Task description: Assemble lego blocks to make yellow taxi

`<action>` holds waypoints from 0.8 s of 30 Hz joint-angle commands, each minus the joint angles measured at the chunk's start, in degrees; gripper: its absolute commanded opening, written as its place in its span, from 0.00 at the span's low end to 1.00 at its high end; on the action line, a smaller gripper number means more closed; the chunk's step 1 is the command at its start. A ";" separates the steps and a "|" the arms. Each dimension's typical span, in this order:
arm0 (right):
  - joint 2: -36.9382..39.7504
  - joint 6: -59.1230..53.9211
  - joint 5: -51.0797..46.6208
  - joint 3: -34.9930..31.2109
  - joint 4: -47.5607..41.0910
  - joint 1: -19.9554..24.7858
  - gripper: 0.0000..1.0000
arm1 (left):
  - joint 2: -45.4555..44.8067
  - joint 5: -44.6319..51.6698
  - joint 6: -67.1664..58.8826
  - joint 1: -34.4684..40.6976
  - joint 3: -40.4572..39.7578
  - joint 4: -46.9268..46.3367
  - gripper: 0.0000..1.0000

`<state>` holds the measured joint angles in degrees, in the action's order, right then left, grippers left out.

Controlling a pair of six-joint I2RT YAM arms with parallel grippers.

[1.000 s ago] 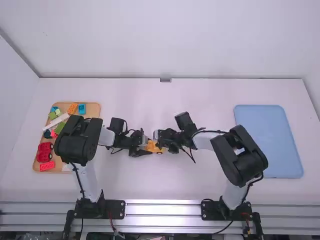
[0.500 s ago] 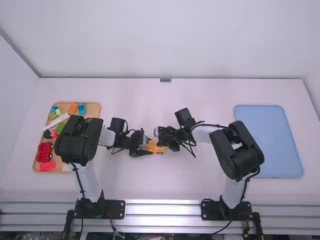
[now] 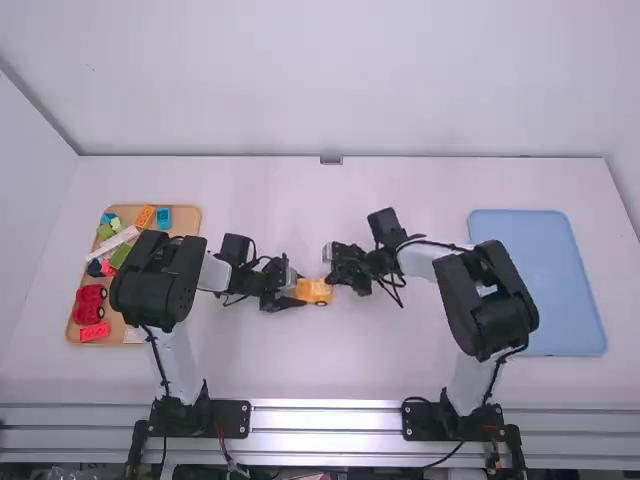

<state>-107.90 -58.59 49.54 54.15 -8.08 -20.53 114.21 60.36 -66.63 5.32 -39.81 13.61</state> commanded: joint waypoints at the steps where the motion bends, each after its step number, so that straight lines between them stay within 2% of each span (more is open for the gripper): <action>1: 6.27 1.88 1.77 2.08 0.11 2.45 0.02 | 0.35 1.31 2.25 0.85 -0.94 0.70 0.52; 3: 8.33 4.15 1.01 2.08 -0.15 3.76 0.16 | 0.35 0.22 4.11 1.75 -0.94 2.05 0.52; 4: 8.68 4.66 0.92 2.08 -0.20 3.98 0.20 | 0.35 -0.09 4.37 1.97 -0.94 2.25 0.53; 5: 10.05 6.45 -0.02 2.03 -0.39 5.07 0.37 | 0.35 -2.08 4.46 3.19 -1.03 2.82 0.57; 6: 10.58 6.99 -0.39 2.03 -0.72 5.53 0.44 | 0.35 -2.93 4.48 3.76 -1.11 2.86 0.58; 7: 10.84 6.93 -0.44 2.03 -1.09 5.77 0.50 | 0.35 -3.26 4.44 4.28 -1.18 2.86 0.59; 9: 11.15 6.75 -0.33 2.03 -1.44 6.05 0.57 | 0.35 -4.13 4.48 4.90 -1.40 2.97 0.63; 10: 11.15 6.97 -0.28 2.03 -1.40 5.99 0.62 | 0.35 -4.33 5.03 4.90 -1.57 2.99 0.70; 11: 11.15 6.97 -0.28 2.03 -1.40 5.99 0.62 | 0.35 -4.33 5.03 4.90 -1.57 2.99 0.70; 12: 11.13 6.95 -0.44 2.03 -1.51 5.62 0.64 | 0.35 -4.52 6.36 4.52 -1.66 3.48 0.76; 15: 11.15 6.95 -1.92 2.03 -1.60 4.81 0.73 | 0.33 -4.28 7.26 4.00 -1.90 4.11 1.00; 20: 11.15 8.79 -5.07 2.05 -0.72 3.13 0.82 | -2.05 -4.37 7.28 4.02 -2.19 1.77 0.99; 24: 11.15 10.80 -5.90 2.08 0.92 2.84 0.88 | -9.49 -4.55 7.28 3.19 -2.19 -5.35 0.99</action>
<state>-97.14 -49.47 44.49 55.44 -7.18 -17.78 110.24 54.70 -59.55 9.52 -41.50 8.93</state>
